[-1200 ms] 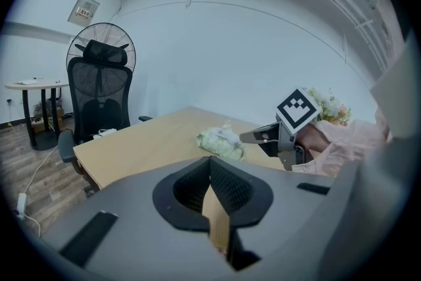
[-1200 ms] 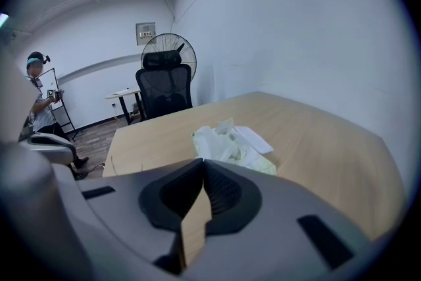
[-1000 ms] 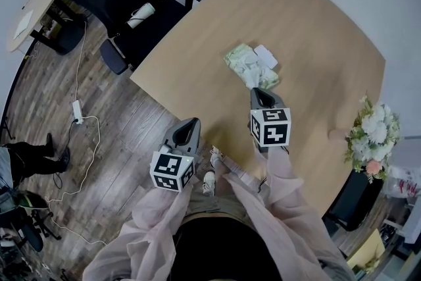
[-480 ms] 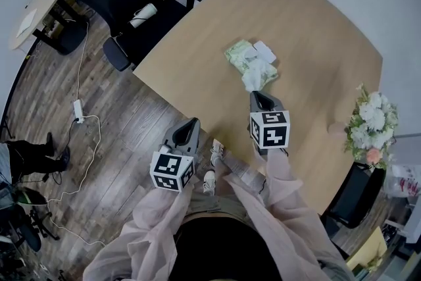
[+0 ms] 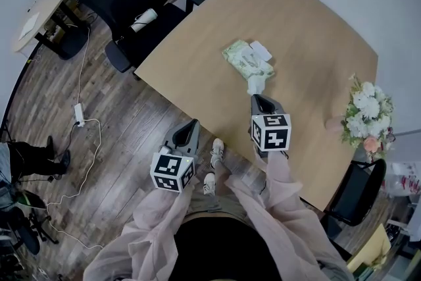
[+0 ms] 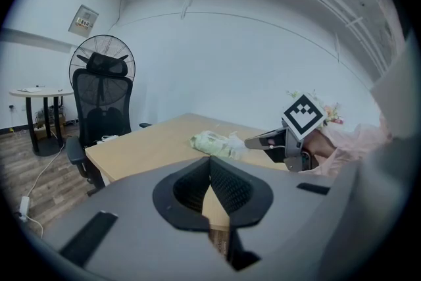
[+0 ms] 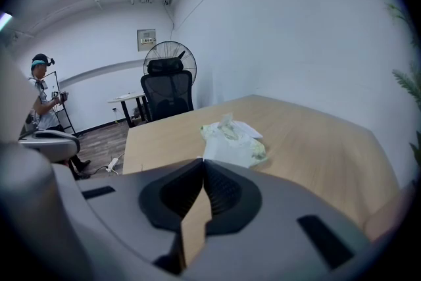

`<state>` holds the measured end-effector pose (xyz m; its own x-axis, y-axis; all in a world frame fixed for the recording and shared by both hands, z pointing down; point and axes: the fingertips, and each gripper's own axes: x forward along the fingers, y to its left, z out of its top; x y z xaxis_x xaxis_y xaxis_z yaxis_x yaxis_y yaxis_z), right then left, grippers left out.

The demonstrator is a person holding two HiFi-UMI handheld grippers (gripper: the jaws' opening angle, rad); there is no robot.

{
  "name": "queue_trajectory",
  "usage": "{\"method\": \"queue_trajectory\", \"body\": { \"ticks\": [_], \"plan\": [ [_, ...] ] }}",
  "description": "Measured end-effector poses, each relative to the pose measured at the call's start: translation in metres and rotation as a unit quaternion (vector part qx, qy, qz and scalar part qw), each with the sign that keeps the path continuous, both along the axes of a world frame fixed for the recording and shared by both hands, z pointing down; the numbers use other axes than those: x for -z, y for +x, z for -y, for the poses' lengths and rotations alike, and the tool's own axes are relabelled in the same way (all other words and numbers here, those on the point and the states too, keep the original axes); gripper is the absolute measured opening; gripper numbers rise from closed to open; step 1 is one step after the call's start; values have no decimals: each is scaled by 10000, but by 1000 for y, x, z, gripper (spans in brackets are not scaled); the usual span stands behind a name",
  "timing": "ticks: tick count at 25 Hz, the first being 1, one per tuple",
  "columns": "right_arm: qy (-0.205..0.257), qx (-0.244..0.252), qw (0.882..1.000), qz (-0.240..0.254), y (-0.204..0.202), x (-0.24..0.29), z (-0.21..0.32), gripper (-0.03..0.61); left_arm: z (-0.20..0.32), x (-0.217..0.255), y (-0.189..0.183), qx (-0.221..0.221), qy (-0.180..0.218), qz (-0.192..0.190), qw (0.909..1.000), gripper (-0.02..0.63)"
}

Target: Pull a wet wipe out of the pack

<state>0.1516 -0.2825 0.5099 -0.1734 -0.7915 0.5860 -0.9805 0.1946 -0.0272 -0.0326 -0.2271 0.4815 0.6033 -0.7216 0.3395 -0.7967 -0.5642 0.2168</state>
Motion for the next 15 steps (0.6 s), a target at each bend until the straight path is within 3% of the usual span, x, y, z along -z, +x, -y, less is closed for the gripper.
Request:
{"method": "queue_trajectory", "body": {
  "ticks": [15],
  "plan": [
    [393, -188, 9974, 575, 8, 28, -51, 14, -21, 19, 11, -189, 275, -70, 9994, 11]
  ]
}}
